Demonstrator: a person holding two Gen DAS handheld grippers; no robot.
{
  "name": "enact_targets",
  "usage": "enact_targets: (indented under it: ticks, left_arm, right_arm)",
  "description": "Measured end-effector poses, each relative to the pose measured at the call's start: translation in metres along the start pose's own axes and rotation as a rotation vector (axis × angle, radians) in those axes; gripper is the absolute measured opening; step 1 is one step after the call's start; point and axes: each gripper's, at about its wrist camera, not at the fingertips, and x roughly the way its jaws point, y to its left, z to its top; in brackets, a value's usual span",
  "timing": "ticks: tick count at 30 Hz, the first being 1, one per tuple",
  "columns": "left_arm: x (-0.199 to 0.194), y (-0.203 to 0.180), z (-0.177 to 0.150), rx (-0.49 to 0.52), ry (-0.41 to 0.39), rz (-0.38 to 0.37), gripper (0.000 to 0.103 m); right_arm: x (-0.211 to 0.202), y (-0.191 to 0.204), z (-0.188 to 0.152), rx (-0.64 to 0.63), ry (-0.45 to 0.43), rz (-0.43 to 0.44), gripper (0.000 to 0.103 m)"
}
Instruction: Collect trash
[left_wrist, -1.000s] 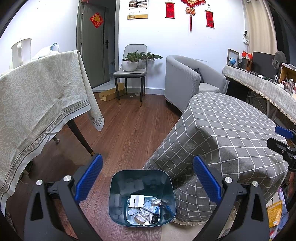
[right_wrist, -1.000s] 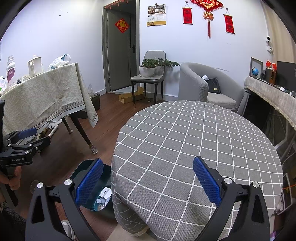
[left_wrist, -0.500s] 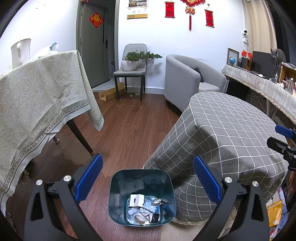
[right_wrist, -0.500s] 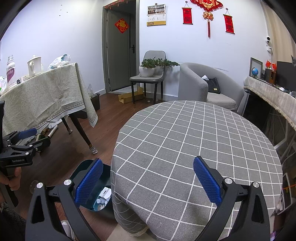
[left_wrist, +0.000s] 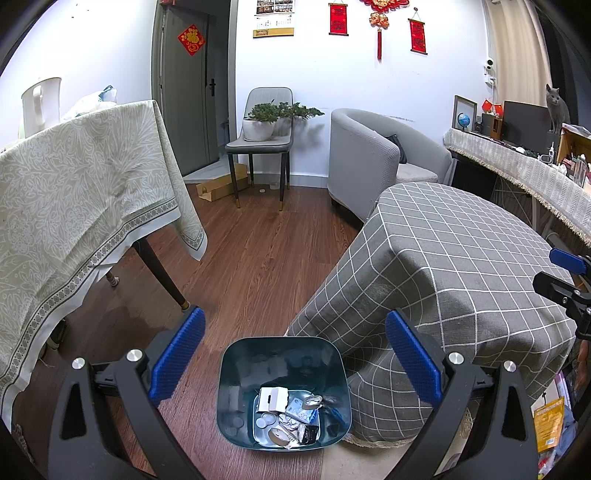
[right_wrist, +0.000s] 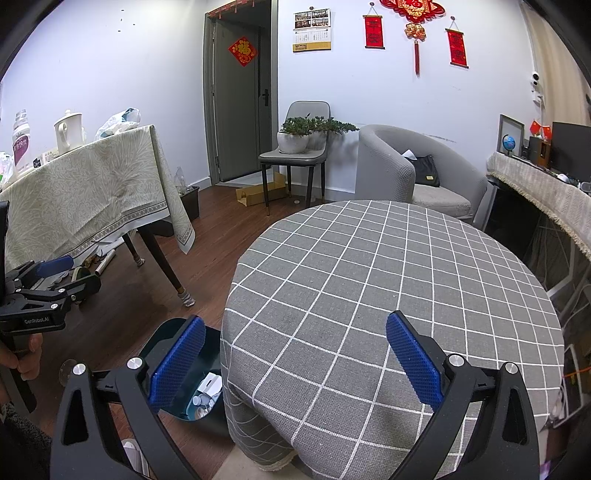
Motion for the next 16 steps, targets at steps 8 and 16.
enact_targets:
  ticks: [8, 16]
  left_arm:
    - [-0.0001, -0.0001, 0.0002, 0.000, 0.000, 0.001, 0.100]
    - [0.0033, -0.0006, -0.0017, -0.002, 0.009, 0.002, 0.100]
  right_arm:
    - [0.0001, 0.0000, -0.0002, -0.001, 0.000, 0.001, 0.099]
    - [0.0002, 0.0001, -0.0003, -0.001, 0.000, 0.001, 0.099]
